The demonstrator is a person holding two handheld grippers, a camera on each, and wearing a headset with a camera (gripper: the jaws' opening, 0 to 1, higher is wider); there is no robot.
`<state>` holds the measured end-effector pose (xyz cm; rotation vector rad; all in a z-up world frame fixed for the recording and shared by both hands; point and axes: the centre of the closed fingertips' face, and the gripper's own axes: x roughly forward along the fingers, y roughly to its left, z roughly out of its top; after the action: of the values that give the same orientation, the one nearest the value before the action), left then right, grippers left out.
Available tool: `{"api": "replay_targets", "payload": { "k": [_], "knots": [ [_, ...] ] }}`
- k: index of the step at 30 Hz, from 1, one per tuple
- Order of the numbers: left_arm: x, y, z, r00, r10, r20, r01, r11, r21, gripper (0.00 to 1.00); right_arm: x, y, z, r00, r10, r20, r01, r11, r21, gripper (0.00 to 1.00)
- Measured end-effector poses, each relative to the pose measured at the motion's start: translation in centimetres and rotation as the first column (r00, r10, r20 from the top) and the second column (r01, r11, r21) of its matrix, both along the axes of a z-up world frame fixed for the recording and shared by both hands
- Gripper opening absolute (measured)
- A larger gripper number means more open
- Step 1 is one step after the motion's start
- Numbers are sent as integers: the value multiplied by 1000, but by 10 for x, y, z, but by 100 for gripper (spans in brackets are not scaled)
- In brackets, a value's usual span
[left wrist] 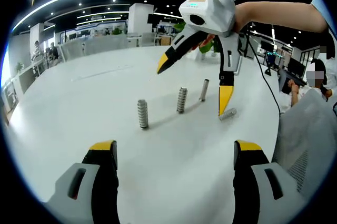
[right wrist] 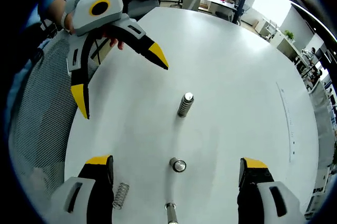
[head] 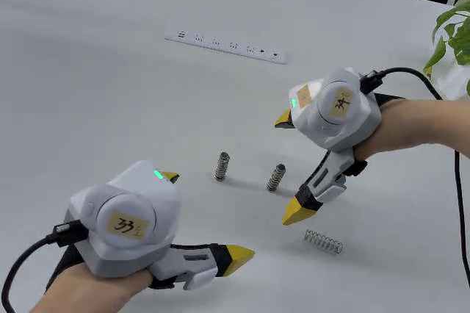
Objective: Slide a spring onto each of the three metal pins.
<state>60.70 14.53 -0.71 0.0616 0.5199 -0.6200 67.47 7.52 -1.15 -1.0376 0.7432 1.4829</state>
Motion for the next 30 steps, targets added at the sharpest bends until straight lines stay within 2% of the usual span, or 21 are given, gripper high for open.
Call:
{"api": "replay_targets", "payload": {
  "k": [9,19,30],
  "knots": [
    [6,4,5,1000,-16,4,16,1000,19,90,-3,-15,13,998,-60,18,58,996,73,99],
    [7,7,5,999,-40,-1,40,998,42,90,-10,-43,22,989,-144,20,140,980,144,99],
    [7,10,5,998,-57,-8,57,996,61,90,-23,-83,24,962,-274,-8,270,941,202,99]
  ]
}}
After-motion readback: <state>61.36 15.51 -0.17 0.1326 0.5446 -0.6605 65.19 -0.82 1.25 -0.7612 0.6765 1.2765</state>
